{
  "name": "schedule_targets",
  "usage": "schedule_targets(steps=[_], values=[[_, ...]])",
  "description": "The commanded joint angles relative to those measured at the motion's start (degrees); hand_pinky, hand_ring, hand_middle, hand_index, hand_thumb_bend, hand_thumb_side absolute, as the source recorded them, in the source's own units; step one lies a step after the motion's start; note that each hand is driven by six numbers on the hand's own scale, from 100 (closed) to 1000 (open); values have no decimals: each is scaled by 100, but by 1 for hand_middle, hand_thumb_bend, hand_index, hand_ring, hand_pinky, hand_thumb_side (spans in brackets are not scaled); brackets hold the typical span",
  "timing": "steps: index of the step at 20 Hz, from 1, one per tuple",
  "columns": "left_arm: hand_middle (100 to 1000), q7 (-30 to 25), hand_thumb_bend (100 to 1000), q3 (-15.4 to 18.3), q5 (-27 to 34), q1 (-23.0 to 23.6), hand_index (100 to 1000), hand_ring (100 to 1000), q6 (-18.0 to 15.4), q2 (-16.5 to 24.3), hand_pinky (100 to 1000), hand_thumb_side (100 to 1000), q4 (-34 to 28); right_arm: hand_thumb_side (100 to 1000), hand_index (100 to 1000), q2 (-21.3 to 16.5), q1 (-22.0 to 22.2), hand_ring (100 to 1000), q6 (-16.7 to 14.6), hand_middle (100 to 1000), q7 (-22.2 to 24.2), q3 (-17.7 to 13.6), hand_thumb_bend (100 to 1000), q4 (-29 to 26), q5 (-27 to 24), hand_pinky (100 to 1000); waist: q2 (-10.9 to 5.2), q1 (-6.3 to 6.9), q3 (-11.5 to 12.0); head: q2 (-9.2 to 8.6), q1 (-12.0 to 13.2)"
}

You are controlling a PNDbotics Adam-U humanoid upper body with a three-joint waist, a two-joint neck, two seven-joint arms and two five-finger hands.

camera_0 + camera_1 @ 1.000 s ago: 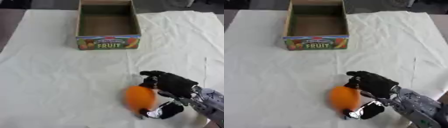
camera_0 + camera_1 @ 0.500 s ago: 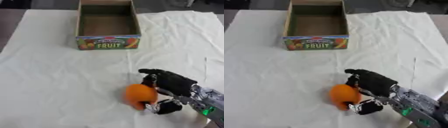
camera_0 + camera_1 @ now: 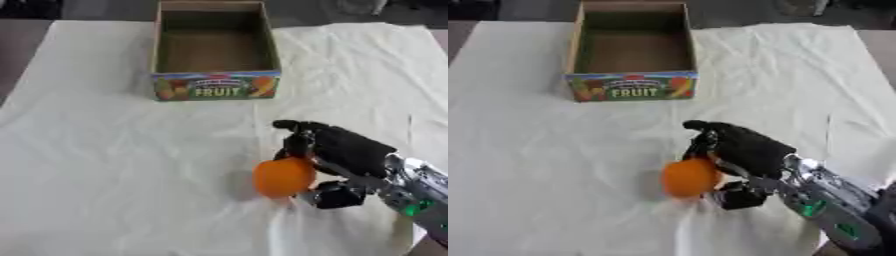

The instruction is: Pick up objects on the table and place them in the box.

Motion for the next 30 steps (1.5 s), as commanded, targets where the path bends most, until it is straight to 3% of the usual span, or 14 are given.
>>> schedule_targets(steps=[1,7,15,20,21,22,30], values=[[641,6,100,-9,8,-33,702,386,19,61,318,687,-117,137,687,-82,-188,1000,22,492,-79,-232,100,-79,-232,896,-130,1,0,-40,18],[639,9,100,-10,12,-36,701,386,26,65,318,686,-117,143,685,-200,-619,1000,101,489,-175,-562,100,-79,-549,879,-156,-8,33,-35,25],[637,-10,100,-36,19,-60,699,387,39,69,318,685,-117,141,676,-503,-1379,979,604,477,-329,-1010,100,-79,-1102,860,-147,-31,128,-63,-43],[637,-36,100,-60,27,-75,699,387,39,77,318,685,-117,134,666,-576,-1968,948,1152,469,-387,-1115,100,-79,-1302,851,-126,-62,210,-71,-113],[637,-41,100,-64,30,-78,699,387,38,79,317,685,-117,100,665,-577,-2061,945,1265,467,-409,-1113,100,-79,-1298,853,-121,-69,220,-73,-126],[638,-49,100,-72,34,-81,698,387,39,81,317,686,-117,132,665,-571,-2159,945,1404,467,-420,-1105,100,-79,-1283,853,-114,-78,233,-77,-146],[638,-113,100,-128,53,-112,697,386,13,96,316,686,-117,133,667,-355,-2789,962,2476,467,-248,-811,100,-79,-907,863,-4,-108,333,-156,-318]])
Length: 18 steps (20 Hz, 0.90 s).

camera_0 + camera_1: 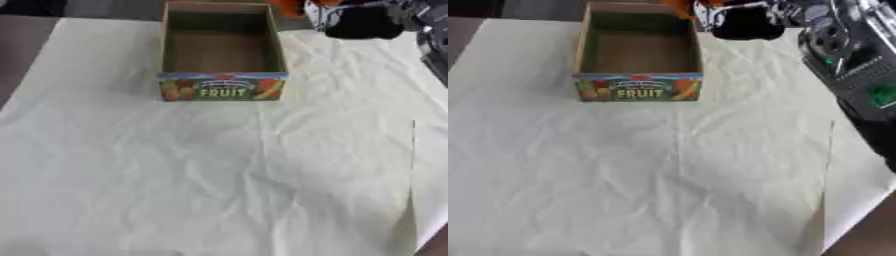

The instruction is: Pick up objects on the table and place them in the box.

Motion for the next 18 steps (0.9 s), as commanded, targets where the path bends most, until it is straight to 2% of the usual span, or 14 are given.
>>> schedule_targets(steps=[1,5,8,13,18], values=[[639,-46,100,-32,27,-62,697,386,-18,93,316,686,-117,133,668,5,-237,963,362,467,71,78,100,-79,215,864,-65,10,22,-107,-75],[639,-86,100,-61,36,-81,697,386,-23,80,315,687,-117,132,670,172,-450,977,760,466,182,261,100,-69,446,870,13,5,99,-140,-153],[640,-112,100,-81,44,-101,696,385,-32,74,315,687,-117,135,673,321,-608,997,946,466,208,381,100,187,582,880,72,-4,180,-200,-195],[641,-152,100,-108,57,-147,696,383,-38,60,315,688,-117,135,674,630,-938,1000,919,465,9,513,100,976,634,892,167,-35,319,-361,-246],[641,-198,100,-147,76,-207,695,383,-41,57,315,689,-117,135,682,870,-1250,1000,721,471,-410,591,100,1781,658,894,242,-90,455,-464,-312]])
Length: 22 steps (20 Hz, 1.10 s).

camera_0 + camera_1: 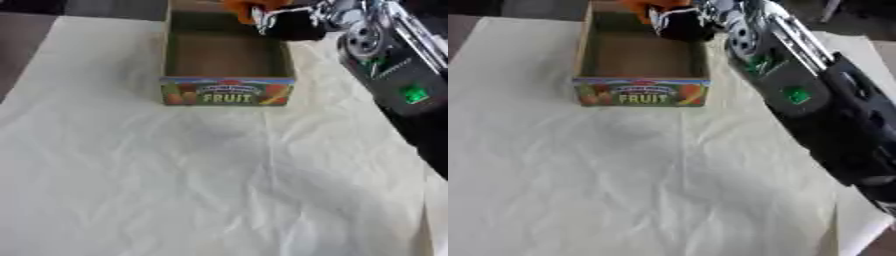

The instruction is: Pick up objects on the table and place them in the box.

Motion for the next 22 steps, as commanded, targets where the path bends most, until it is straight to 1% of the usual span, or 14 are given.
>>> schedule_targets(steps=[1,4,9,13,15,17,19,20,22], values=[[642,-56,100,-40,53,-68,695,383,-15,54,315,689,-117,135,682,43,-217,1000,-117,472,-274,-13,100,475,112,894,-83,9,58,-137,-63],[642,-80,100,-56,66,-87,695,383,-20,47,314,689,-117,136,683,153,-286,1000,-220,474,-484,8,100,987,277,889,-47,-11,151,-194,-121],[643,-109,100,-75,85,-103,694,382,-24,19,314,690,-117,138,697,331,-285,1000,-397,491,-751,20,100,1735,686,886,9,-26,274,-229,-306],[643,-120,100,-78,91,-110,693,382,-22,2,314,690,-117,143,701,423,-242,1000,-571,504,-703,46,100,2108,956,881,31,-21,286,-220,-337],[643,-123,100,-79,92,-111,693,382,-23,-2,314,690,-117,145,718,454,-213,1000,-647,522,-591,68,100,2234,1073,882,36,-15,287,-222,-341],[643,-123,100,-78,92,-109,693,382,-20,-7,314,690,-116,150,755,486,-201,1000,-730,551,-426,77,100,2317,1145,889,39,-10,288,-230,-346],[643,-126,100,-80,92,-107,693,382,-16,-12,314,691,-114,201,787,505,-208,1000,-805,590,-238,71,100,2340,1154,897,40,-8,288,-225,-343],[643,-129,100,-82,91,-106,693,382,-14,-14,314,691,-114,269,810,505,-213,1000,-827,622,-158,63,100,2334,1150,901,41,-8,287,-223,-341],[643,-132,100,-83,88,-107,692,382,-13,-16,314,691,-115,445,839,498,-220,1000,-817,675,-39,42,100,2316,1155,911,41,-11,289,-223,-339]])
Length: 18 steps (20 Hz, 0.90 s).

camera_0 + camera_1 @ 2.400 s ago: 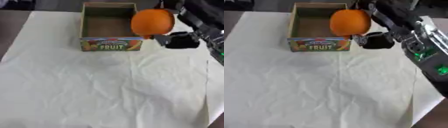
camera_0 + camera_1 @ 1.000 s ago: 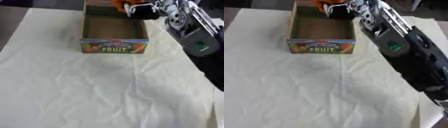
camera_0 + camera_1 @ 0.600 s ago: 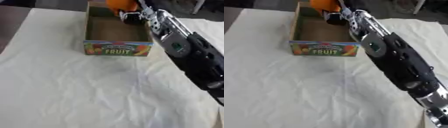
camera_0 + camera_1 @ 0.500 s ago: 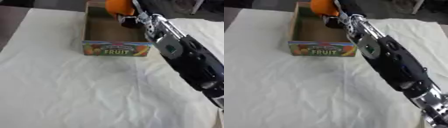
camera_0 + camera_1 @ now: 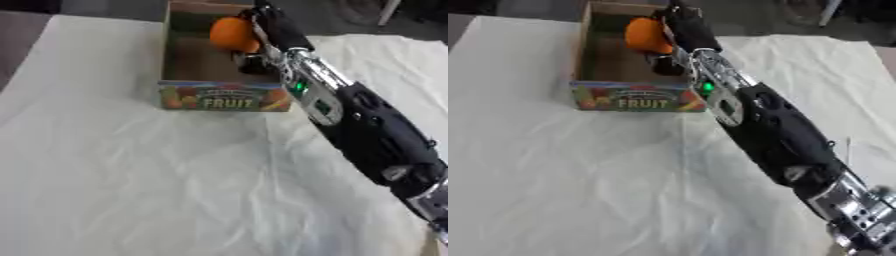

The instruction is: Pick up objects on the table and place them in the box.

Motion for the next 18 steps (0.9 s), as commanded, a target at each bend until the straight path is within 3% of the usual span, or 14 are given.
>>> schedule_targets(steps=[1,5,6,9,18], values=[[643,-22,100,-15,28,-50,692,382,-2,37,314,691,-116,488,848,-88,-110,1000,-3,690,187,-75,100,-62,89,914,-114,38,13,-73,-2],[644,-17,100,-10,19,-41,692,382,13,32,314,691,-115,694,901,-103,-106,1000,116,746,341,-104,101,-64,192,924,-118,25,8,-59,11],[644,-16,100,-10,17,-42,691,382,16,32,314,691,-116,725,913,-107,-108,1000,144,760,366,-110,137,-71,231,926,-119,22,7,-57,13],[644,-14,100,-8,11,-37,691,382,30,29,314,692,-114,693,917,-128,-117,1000,219,770,456,-129,149,-94,363,928,-122,14,0,-45,17],[645,-3,100,-4,-1,-26,690,382,56,16,314,691,-114,772,924,-135,-103,1000,291,782,701,-193,308,-108,361,942,-116,22,-9,-44,9]])
